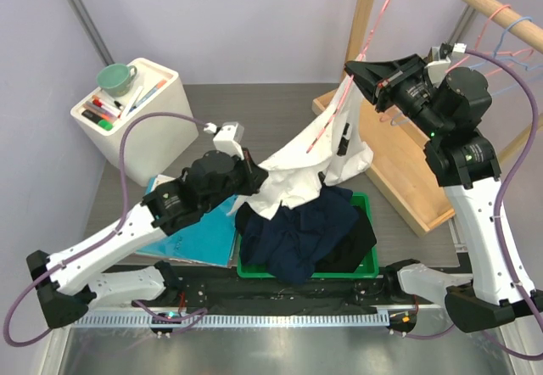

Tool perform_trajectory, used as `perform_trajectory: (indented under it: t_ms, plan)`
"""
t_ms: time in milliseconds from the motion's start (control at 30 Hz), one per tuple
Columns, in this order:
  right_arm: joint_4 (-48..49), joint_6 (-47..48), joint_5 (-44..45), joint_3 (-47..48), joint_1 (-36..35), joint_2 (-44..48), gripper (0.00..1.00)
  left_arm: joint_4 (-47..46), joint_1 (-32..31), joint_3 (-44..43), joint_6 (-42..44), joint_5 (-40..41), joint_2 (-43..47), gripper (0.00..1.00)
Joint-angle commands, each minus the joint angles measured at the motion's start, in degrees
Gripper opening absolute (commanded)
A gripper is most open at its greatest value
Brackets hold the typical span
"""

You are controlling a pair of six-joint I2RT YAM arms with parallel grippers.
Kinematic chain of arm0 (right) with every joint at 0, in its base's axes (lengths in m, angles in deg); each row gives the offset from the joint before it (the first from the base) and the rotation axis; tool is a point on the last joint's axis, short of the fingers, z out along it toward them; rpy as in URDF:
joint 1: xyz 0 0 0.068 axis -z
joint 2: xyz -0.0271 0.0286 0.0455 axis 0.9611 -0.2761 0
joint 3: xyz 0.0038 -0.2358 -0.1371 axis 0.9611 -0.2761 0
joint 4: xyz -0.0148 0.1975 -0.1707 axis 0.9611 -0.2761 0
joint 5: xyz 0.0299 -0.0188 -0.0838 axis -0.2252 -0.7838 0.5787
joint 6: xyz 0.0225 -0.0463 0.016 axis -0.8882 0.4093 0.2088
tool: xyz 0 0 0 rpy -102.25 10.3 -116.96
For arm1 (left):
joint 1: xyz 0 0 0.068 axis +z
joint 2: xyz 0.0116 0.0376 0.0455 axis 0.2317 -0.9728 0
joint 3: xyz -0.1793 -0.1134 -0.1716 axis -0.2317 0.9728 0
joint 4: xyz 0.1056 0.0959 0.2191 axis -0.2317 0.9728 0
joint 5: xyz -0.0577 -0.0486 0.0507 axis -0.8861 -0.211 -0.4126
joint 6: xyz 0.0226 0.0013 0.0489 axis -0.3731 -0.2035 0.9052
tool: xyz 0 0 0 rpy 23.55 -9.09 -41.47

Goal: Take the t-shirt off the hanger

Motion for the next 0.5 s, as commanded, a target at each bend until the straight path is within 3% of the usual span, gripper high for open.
perform_trajectory:
  t_ms: [0, 167, 333, 467]
  plan:
    - [7.5, -2.6, -10.9, 2.5, -0.2, 2.6, 0.01, -6.2, 0.1, -8.5, 3.2, -1.4, -6.4, 0.0]
    - [8.8, -3.3, -13.1, 4.9, -0.2, 5.2, 0.01, -3.8, 2.7, -20.0, 5.0, -3.1, -13.9, 0.0]
    - [3.2, 5.7, -10.5, 11.5, -0.2, 4.5, 0.01, -2.2, 5.6, -27.0, 6.4, -4.0, -15.3, 0.0]
    - [0.2, 10.4, -7.5, 12.1, -0.2, 4.5, 0.01, -2.7, 6.7, -33.3, 10.6, -9.8, -14.5, 0.0]
